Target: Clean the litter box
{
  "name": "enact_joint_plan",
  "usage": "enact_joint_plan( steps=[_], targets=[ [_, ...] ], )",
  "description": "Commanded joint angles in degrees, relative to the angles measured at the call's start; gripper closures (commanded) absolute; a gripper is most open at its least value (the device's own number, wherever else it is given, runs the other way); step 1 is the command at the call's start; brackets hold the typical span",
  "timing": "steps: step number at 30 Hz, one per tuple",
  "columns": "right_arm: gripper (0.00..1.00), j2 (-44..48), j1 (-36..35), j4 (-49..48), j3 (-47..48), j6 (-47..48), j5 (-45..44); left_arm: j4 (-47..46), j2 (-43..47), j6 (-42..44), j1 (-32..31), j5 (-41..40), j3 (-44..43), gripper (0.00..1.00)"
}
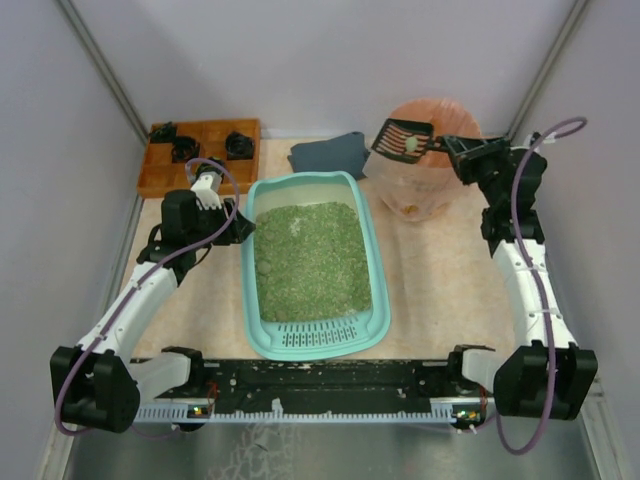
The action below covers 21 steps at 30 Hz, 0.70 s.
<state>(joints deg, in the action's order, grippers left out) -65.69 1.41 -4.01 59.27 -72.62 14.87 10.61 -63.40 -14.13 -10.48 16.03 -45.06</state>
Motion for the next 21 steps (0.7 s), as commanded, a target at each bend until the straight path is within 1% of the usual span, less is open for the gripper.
enact_joint_plan(
  steps=[1,4,8,11,16,21],
  targets=[
    [1.0,1.3,5.1,0.4,4.7,1.7,-4.3,-0.1,1.2,0.4,0.4,0.3,0.2,0.43],
    [1.0,0.5,6.2,-0.2,6.4,8.3,-9.5,0.0,1.2,0.5,0.4,0.2,0.1,0.43],
    [1.0,-1.8,6.2,-0.3,9.0,21.5,-15.0,0.1,1.4,0.5,0.4,0.1,0.2,0.43],
    [1.0,-4.2,6.2,-0.9,11.4,33.7,-12.7,0.0,1.5,0.5,0.4,0.1,0.1,0.42],
    [1.0,-7.3,6.3,-1.4,14.7,47.3,-4.5,-0.2,1.3,0.4,0.4,0.5,0.3,0.42],
    [1.0,-9.3,6.2,1.5,17.6,51.2,-4.6,-0.1,0.9,0.5,0.4,0.7,0.1,0.42]
  ],
)
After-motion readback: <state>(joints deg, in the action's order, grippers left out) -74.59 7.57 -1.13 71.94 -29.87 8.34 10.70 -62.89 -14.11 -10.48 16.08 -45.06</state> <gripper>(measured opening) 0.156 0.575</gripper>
